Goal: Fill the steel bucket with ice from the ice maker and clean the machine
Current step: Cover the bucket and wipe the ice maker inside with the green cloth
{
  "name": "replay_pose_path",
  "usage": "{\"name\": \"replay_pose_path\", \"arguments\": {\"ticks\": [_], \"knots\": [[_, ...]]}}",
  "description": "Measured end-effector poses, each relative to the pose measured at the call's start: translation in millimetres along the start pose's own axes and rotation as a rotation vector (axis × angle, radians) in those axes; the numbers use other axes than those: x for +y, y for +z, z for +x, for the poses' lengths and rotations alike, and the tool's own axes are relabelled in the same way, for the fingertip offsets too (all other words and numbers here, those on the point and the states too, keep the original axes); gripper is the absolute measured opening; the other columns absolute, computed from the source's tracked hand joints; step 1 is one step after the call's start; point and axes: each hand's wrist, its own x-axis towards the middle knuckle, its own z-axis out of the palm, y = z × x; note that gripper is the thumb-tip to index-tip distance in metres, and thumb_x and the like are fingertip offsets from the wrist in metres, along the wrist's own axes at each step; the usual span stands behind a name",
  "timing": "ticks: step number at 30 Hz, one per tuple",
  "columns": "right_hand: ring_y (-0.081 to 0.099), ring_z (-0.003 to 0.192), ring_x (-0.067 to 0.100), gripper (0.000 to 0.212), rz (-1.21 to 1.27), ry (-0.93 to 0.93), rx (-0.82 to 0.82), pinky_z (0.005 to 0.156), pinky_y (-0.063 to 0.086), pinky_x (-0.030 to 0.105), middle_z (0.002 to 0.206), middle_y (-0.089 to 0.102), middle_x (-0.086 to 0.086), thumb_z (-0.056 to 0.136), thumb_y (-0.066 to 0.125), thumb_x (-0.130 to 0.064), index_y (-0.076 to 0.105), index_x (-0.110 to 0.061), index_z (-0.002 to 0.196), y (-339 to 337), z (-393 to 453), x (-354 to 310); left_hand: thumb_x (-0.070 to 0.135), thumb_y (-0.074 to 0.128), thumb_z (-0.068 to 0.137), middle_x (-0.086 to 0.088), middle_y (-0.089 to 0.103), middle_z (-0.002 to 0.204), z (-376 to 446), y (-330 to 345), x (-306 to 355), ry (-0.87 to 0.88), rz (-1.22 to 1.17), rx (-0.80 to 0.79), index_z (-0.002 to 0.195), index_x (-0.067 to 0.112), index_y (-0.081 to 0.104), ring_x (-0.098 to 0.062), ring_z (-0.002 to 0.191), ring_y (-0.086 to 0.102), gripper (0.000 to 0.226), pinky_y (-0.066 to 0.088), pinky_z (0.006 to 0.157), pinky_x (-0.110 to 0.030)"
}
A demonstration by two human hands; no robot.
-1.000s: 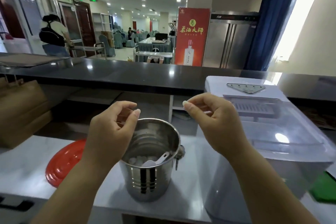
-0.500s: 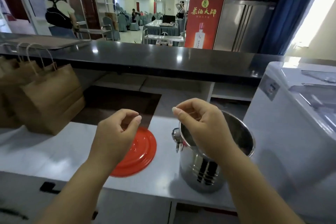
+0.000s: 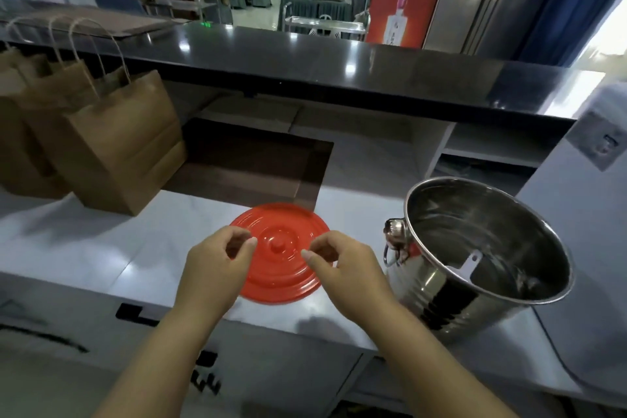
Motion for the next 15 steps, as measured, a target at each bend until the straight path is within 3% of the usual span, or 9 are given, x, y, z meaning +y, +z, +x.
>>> {"name": "replay_pose_path", "arguments": {"ticks": [6,10,15], "knots": [[0.053,0.108,0.014,0.034,-0.112,0.135,0.014,0.094,0.044,0.029,0.115,0.057,-0.003,0.088,0.063,-0.035,0.059,-0.020,0.118,31.4,21.7,33.4,0.029,0.059,0.091,0.000,0.058,0.115,7.8,11.8,-39.1,-0.115,0.087,-0.037,0.115,0.017,0.061,-0.014,0.106,0.054,0.027,0.047,0.088,-0.030],[0.033,0.128,0.022,0.052,-0.191,0.211,-0.007,0.102,0.032,0.031,0.134,0.040,0.003,0.088,0.061,-0.037,0.044,-0.020,0.135,43.5,31.3,45.8,0.034,0.063,0.087,-0.007,0.047,0.130,10.4,17.8,-51.0,-0.219,0.186,-0.014,0.125,0.018,0.054,-0.027,0.125,0.038,0.042,0.039,0.099,-0.044],[0.015,0.139,0.028,0.072,-0.231,0.309,-0.034,0.113,0.024,0.044,0.150,0.023,0.009,0.086,0.060,-0.048,0.026,-0.027,0.146,56.4,41.5,59.7,0.046,0.059,0.085,-0.002,0.055,0.119,19.2,19.7,-68.3,-0.246,0.250,-0.114,0.122,0.027,0.051,-0.031,0.120,0.044,0.043,0.034,0.100,-0.049]]}}
